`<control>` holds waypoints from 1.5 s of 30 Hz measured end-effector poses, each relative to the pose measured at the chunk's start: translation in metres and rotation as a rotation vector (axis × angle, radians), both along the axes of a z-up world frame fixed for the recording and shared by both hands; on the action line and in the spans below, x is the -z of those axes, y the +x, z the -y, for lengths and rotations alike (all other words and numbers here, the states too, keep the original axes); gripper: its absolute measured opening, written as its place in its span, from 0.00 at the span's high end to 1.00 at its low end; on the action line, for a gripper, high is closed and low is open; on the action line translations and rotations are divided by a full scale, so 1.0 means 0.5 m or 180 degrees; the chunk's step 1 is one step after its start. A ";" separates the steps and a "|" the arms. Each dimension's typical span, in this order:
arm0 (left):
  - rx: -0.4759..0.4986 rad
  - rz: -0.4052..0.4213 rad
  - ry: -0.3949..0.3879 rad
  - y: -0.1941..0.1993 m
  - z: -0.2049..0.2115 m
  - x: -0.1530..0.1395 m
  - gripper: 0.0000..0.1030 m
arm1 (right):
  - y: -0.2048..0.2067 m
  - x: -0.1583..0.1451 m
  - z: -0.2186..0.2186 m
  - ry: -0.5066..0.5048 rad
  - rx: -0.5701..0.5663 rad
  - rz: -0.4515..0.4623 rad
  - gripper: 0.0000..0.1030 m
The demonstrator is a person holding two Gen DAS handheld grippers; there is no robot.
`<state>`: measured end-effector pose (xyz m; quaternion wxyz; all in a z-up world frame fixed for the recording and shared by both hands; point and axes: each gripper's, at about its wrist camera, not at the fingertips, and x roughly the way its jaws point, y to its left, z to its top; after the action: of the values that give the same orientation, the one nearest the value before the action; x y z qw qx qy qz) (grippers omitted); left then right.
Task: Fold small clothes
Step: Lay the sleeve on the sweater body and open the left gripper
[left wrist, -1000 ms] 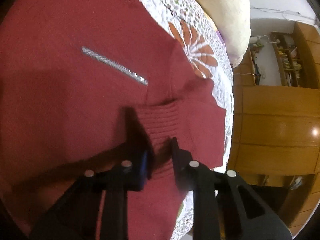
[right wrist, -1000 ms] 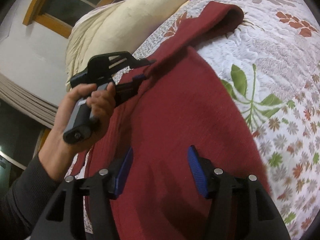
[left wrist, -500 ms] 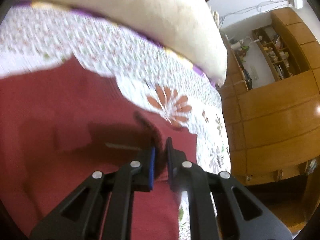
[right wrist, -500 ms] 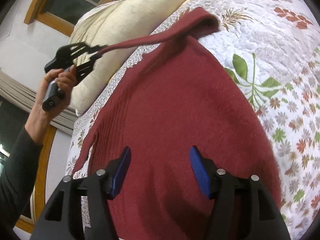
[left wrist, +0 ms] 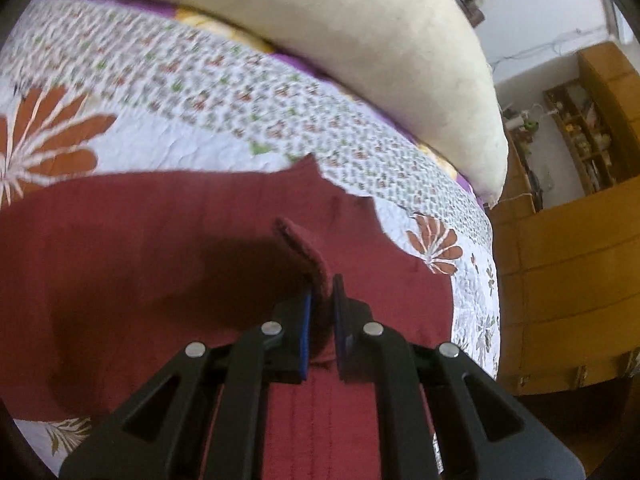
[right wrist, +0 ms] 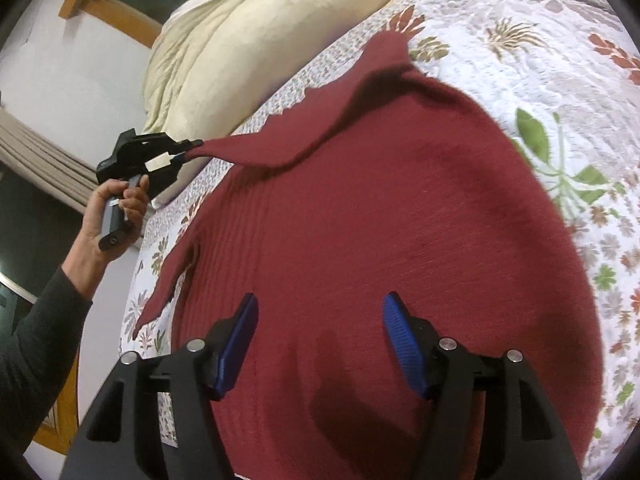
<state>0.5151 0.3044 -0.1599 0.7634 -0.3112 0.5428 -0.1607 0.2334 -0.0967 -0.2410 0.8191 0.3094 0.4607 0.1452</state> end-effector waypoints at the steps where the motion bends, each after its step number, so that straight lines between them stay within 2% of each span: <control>1: -0.0007 -0.0006 -0.0015 -0.002 -0.005 0.008 0.93 | 0.005 -0.007 -0.004 -0.0016 -0.0030 -0.0006 0.36; 5: -0.0019 -0.0047 -0.0006 -0.017 -0.025 0.039 0.93 | 0.018 -0.031 -0.016 -0.0120 -0.0089 0.0031 0.30; 14: -0.0058 -0.0052 -0.0059 -0.045 -0.074 0.082 0.93 | 0.040 -0.036 -0.049 -0.0110 -0.0206 -0.0037 0.30; 19: -0.0105 -0.0185 -0.0039 -0.059 -0.091 0.126 0.92 | 0.043 -0.037 -0.044 -0.0126 -0.0207 -0.0053 0.30; 20: -0.0075 -0.0233 0.0002 -0.058 -0.092 0.133 0.90 | 0.042 -0.038 -0.044 -0.0132 -0.0203 -0.0051 0.30; 23: -0.0291 -0.0146 0.0733 -0.059 -0.118 0.106 0.75 | 0.041 -0.042 -0.039 -0.0132 -0.0190 -0.0060 0.30; 24: -0.0436 -0.0019 0.0672 -0.065 -0.136 0.082 0.69 | 0.039 -0.043 -0.036 -0.0120 -0.0181 -0.0058 0.30; 25: -0.0482 0.0063 0.0453 -0.069 -0.143 0.064 0.62 | 0.038 -0.044 -0.034 -0.0110 -0.0173 -0.0054 0.30; 26: -0.0415 0.0083 0.0267 -0.071 -0.136 0.052 0.58 | 0.037 -0.045 -0.033 -0.0102 -0.0170 -0.0048 0.30; 28: -0.0191 0.0093 0.0082 -0.071 -0.103 0.046 0.49 | 0.035 -0.043 -0.035 -0.0094 -0.0169 -0.0036 0.30; 29: -0.0079 0.0058 0.0063 -0.069 -0.084 0.049 0.48 | 0.036 -0.041 -0.036 -0.0087 -0.0172 -0.0045 0.29; 30: -0.0019 -0.0035 0.0156 -0.065 -0.063 0.057 0.48 | 0.037 -0.039 -0.038 -0.0070 -0.0172 -0.0067 0.29; 33: 0.0054 -0.0295 -0.0045 -0.067 -0.038 0.090 0.50 | 0.035 -0.043 -0.041 -0.0031 -0.0162 -0.0059 0.29; 35: 0.0089 -0.0352 -0.0092 -0.083 -0.023 0.098 0.50 | 0.031 -0.048 -0.044 -0.0026 -0.0171 -0.0045 0.28; 36: 0.0131 -0.0487 -0.0157 -0.098 -0.009 0.107 0.50 | 0.029 -0.047 -0.044 -0.0031 -0.0178 -0.0055 0.27; 38: 0.0187 -0.0557 -0.0084 -0.112 0.008 0.121 0.50 | 0.026 -0.042 -0.042 -0.0024 -0.0166 -0.0088 0.27; 40: 0.0002 -0.0459 0.0151 -0.110 -0.011 0.125 0.49 | 0.028 -0.035 -0.039 -0.0004 -0.0163 -0.0146 0.27; 42: -0.0207 -0.0404 0.0050 -0.104 -0.042 0.131 0.47 | 0.026 -0.040 -0.033 0.0014 -0.0141 -0.0132 0.27; 44: -0.0326 -0.0441 0.0086 -0.099 -0.060 0.146 0.53 | 0.023 -0.047 -0.029 0.0014 -0.0108 -0.0105 0.27; 45: -0.0347 -0.0466 0.0091 -0.097 -0.064 0.154 0.63 | 0.022 -0.047 -0.027 0.0032 -0.0095 -0.0116 0.27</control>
<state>0.4667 0.3366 -0.2368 0.7336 -0.3402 0.5816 -0.0880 0.2441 -0.0832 -0.2177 0.8068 0.3092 0.4793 0.1540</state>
